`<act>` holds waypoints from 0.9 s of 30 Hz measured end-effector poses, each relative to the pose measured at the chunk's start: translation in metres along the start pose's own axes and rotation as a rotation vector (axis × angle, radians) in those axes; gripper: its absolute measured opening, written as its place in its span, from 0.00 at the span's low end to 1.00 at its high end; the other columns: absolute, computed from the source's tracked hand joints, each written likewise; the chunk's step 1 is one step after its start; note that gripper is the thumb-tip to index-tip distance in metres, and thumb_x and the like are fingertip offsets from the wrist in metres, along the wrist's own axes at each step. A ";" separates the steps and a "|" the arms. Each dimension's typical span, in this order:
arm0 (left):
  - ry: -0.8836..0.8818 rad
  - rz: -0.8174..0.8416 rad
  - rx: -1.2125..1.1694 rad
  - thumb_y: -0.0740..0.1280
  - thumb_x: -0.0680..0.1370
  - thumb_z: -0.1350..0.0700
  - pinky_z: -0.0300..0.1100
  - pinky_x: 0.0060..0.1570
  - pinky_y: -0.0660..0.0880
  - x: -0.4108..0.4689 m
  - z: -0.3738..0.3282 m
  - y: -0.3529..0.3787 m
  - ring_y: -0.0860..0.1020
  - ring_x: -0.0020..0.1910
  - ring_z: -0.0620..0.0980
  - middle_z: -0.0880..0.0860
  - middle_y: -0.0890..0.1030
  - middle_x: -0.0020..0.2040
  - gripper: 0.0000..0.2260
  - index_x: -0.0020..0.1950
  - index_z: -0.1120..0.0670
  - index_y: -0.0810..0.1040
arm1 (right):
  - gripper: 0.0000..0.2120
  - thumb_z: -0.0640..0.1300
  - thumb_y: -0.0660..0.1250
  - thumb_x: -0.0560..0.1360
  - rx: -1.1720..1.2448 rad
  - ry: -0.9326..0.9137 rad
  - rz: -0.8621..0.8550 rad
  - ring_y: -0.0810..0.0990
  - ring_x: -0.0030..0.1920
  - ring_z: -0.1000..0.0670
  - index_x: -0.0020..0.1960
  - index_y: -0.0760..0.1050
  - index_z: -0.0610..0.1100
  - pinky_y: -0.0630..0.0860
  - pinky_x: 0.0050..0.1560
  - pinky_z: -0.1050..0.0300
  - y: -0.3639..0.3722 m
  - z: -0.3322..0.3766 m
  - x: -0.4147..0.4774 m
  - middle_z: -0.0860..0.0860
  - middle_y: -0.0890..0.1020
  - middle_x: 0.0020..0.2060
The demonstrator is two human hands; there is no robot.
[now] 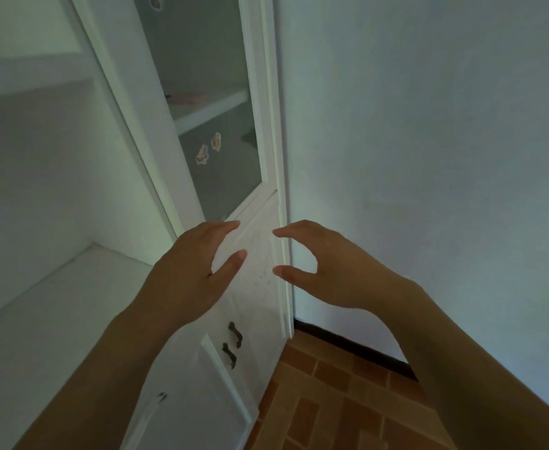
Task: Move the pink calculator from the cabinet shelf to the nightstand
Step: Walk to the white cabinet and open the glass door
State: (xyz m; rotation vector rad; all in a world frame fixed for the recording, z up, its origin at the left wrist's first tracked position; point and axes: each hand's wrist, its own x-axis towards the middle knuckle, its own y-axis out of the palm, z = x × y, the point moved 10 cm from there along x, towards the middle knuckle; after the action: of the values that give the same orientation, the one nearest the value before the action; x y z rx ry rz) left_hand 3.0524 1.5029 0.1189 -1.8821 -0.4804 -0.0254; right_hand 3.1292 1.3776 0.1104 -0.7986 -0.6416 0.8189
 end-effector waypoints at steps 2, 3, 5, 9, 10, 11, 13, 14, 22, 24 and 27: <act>-0.014 -0.023 0.037 0.49 0.72 0.34 0.45 0.64 0.61 0.013 0.008 -0.011 0.66 0.67 0.48 0.47 0.67 0.70 0.30 0.70 0.46 0.63 | 0.26 0.59 0.61 0.74 0.006 -0.037 -0.004 0.64 0.67 0.55 0.70 0.60 0.56 0.58 0.60 0.63 -0.002 0.006 0.023 0.58 0.65 0.70; -0.021 -0.033 0.042 0.48 0.72 0.34 0.45 0.65 0.61 0.019 0.012 -0.017 0.65 0.68 0.48 0.47 0.67 0.70 0.30 0.70 0.46 0.62 | 0.26 0.59 0.61 0.74 0.010 -0.057 -0.005 0.64 0.67 0.55 0.69 0.60 0.56 0.58 0.60 0.63 -0.004 0.008 0.034 0.58 0.65 0.70; -0.038 -0.056 0.038 0.48 0.70 0.33 0.50 0.67 0.62 0.028 0.016 -0.028 0.65 0.68 0.48 0.47 0.66 0.71 0.32 0.70 0.45 0.62 | 0.26 0.59 0.61 0.74 0.017 -0.096 -0.004 0.64 0.67 0.56 0.69 0.60 0.55 0.58 0.60 0.64 -0.009 0.012 0.054 0.57 0.65 0.70; -0.039 -0.166 0.069 0.49 0.72 0.34 0.47 0.65 0.64 0.043 0.018 -0.057 0.66 0.68 0.47 0.47 0.67 0.70 0.29 0.70 0.45 0.62 | 0.25 0.57 0.62 0.75 0.037 -0.214 -0.008 0.63 0.62 0.62 0.69 0.61 0.54 0.56 0.55 0.76 -0.023 0.024 0.091 0.57 0.66 0.69; -0.040 -0.197 0.092 0.50 0.73 0.36 0.44 0.64 0.63 0.046 0.017 -0.065 0.66 0.67 0.47 0.46 0.67 0.70 0.28 0.70 0.45 0.62 | 0.25 0.57 0.62 0.75 0.043 -0.248 -0.007 0.64 0.63 0.60 0.69 0.61 0.54 0.57 0.56 0.72 -0.026 0.027 0.101 0.57 0.66 0.69; -0.051 -0.226 0.116 0.51 0.73 0.37 0.42 0.63 0.63 0.050 0.016 -0.073 0.66 0.67 0.47 0.46 0.67 0.69 0.27 0.70 0.46 0.62 | 0.25 0.57 0.62 0.75 0.053 -0.281 -0.006 0.65 0.65 0.58 0.69 0.61 0.54 0.59 0.57 0.68 -0.029 0.032 0.111 0.57 0.66 0.69; -0.092 -0.272 0.155 0.51 0.73 0.38 0.42 0.62 0.62 0.056 0.015 -0.087 0.66 0.67 0.47 0.46 0.67 0.70 0.26 0.70 0.46 0.62 | 0.26 0.58 0.61 0.74 0.081 -0.356 0.001 0.64 0.67 0.56 0.69 0.61 0.55 0.60 0.60 0.63 -0.033 0.043 0.130 0.57 0.65 0.70; -0.116 -0.291 0.176 0.51 0.73 0.38 0.42 0.62 0.62 0.058 0.015 -0.093 0.66 0.67 0.46 0.46 0.67 0.70 0.26 0.70 0.45 0.62 | 0.25 0.59 0.61 0.74 0.100 -0.395 0.010 0.64 0.66 0.56 0.69 0.61 0.55 0.60 0.60 0.63 -0.036 0.049 0.140 0.57 0.64 0.70; -0.241 -0.435 0.356 0.49 0.74 0.36 0.42 0.62 0.65 0.081 0.006 -0.134 0.67 0.66 0.45 0.45 0.68 0.69 0.25 0.69 0.43 0.62 | 0.26 0.57 0.62 0.73 0.172 -0.628 0.050 0.66 0.56 0.60 0.69 0.61 0.55 0.62 0.53 0.70 -0.068 0.068 0.201 0.58 0.64 0.69; -0.271 -0.473 0.395 0.49 0.74 0.36 0.41 0.61 0.64 0.087 0.001 -0.141 0.67 0.66 0.45 0.45 0.68 0.69 0.26 0.69 0.43 0.62 | 0.26 0.58 0.62 0.73 0.164 -0.695 0.036 0.65 0.61 0.60 0.69 0.60 0.56 0.61 0.57 0.66 -0.077 0.074 0.212 0.59 0.63 0.70; -0.309 -0.551 0.442 0.50 0.74 0.37 0.40 0.61 0.63 0.093 -0.006 -0.155 0.68 0.65 0.46 0.46 0.69 0.68 0.25 0.68 0.45 0.64 | 0.26 0.58 0.62 0.73 0.168 -0.806 0.015 0.57 0.58 0.68 0.69 0.60 0.57 0.53 0.52 0.77 -0.092 0.085 0.222 0.60 0.63 0.70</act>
State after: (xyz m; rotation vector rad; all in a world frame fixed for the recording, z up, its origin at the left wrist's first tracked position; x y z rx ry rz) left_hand 3.0868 1.5702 0.2837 -1.2808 -1.1115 0.0060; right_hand 3.2181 1.5517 0.2742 -0.2937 -1.2560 1.1974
